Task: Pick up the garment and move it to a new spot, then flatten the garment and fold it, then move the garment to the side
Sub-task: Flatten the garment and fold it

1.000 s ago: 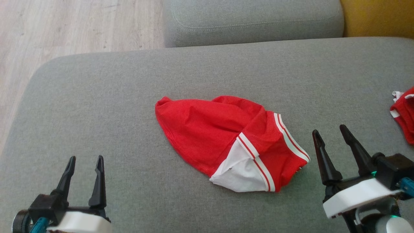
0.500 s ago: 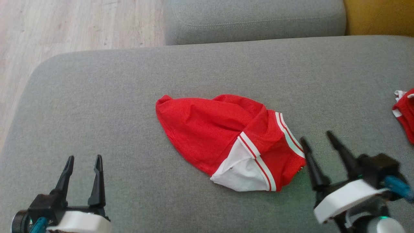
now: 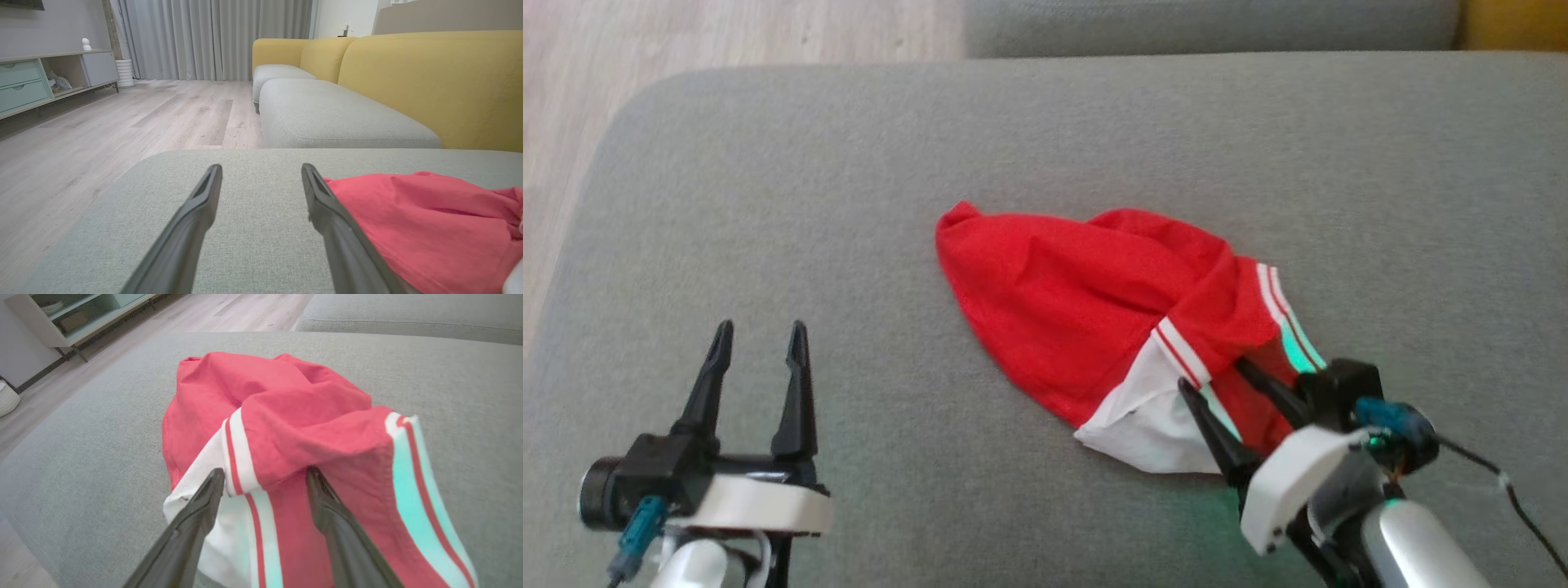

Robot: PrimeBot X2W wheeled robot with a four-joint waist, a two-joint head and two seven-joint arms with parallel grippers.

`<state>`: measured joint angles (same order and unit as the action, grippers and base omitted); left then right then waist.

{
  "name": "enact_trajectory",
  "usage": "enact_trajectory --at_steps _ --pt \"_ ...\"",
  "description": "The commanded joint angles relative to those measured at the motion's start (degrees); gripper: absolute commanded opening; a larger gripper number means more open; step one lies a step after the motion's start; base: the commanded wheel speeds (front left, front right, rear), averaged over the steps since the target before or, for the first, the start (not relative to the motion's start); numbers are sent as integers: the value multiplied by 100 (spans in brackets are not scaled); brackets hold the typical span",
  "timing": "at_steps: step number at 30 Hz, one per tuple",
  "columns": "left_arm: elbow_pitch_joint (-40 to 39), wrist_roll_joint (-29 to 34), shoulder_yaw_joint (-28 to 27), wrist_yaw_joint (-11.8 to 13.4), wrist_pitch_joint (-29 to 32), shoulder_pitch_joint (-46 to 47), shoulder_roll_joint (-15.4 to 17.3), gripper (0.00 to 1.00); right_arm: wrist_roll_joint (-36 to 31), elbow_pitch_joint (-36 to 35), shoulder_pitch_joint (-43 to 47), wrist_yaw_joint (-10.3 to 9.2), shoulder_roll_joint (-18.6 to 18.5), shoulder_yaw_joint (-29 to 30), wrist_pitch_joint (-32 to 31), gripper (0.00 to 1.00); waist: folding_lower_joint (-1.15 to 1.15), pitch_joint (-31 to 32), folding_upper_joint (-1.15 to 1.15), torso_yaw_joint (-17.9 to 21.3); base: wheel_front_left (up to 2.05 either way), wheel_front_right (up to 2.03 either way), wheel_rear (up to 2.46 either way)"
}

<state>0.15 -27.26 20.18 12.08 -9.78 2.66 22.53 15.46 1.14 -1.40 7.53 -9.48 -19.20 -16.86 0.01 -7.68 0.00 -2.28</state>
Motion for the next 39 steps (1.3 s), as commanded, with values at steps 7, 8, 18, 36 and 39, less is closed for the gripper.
enact_trajectory --at_steps 7,8,18,36,39 --pt "71 112 -111 -54 -244 478 -78 100 -130 580 -528 -4 188 47 84 3 -1 -219 0 -309 0 0 0" --pt "87 121 -99 -57 -269 495 -104 100 -143 634 -558 -4 196 92 110 0 -1 -237 0 -336 0 0 0" --pt "234 154 -120 -64 -447 436 -259 100 11 -362 -447 -4 -47 -86 167 0 -1 -109 0 -488 0 0 0" --pt "412 113 -150 -175 -503 381 -353 100 628 -1173 -3099 -4 578 -995 788 0 -1 208 0 -282 0 0 0" --pt "417 104 -155 -183 -505 370 -343 100 590 -998 -2965 -4 612 -459 872 0 -1 204 0 -203 0 0 0"
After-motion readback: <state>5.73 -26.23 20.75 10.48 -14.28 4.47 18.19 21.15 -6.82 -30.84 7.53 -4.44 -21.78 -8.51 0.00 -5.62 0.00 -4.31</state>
